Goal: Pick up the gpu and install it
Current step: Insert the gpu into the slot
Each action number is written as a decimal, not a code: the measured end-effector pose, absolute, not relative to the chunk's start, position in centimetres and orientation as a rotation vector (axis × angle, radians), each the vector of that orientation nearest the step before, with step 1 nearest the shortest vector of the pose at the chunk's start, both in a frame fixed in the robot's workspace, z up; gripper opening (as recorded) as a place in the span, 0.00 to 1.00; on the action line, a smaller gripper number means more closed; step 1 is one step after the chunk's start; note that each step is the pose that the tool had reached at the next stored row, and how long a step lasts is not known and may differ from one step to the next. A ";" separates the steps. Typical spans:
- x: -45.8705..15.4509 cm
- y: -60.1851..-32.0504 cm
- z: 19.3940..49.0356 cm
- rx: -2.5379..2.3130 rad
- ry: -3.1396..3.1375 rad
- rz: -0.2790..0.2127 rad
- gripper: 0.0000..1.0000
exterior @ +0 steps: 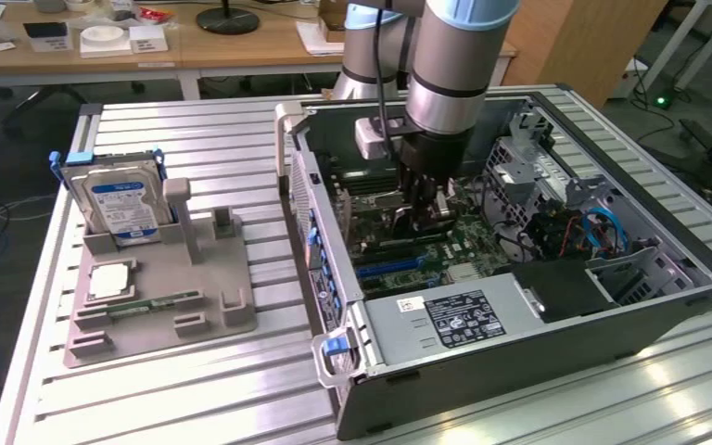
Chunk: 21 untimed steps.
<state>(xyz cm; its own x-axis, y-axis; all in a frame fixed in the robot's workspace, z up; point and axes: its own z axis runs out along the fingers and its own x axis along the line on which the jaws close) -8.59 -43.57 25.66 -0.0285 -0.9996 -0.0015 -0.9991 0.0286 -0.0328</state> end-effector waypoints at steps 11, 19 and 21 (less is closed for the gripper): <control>-8.6 -44.3 25.6 -2.173 2.237 -0.036 0.28; -8.6 -44.6 25.5 -2.170 2.236 -0.030 0.28; -8.6 -44.6 25.4 -2.167 2.233 -0.022 0.28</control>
<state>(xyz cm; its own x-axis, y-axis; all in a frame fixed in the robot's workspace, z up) -8.59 -44.65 25.44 -0.0301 -0.9995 -0.0117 -0.9991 0.0305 -0.0311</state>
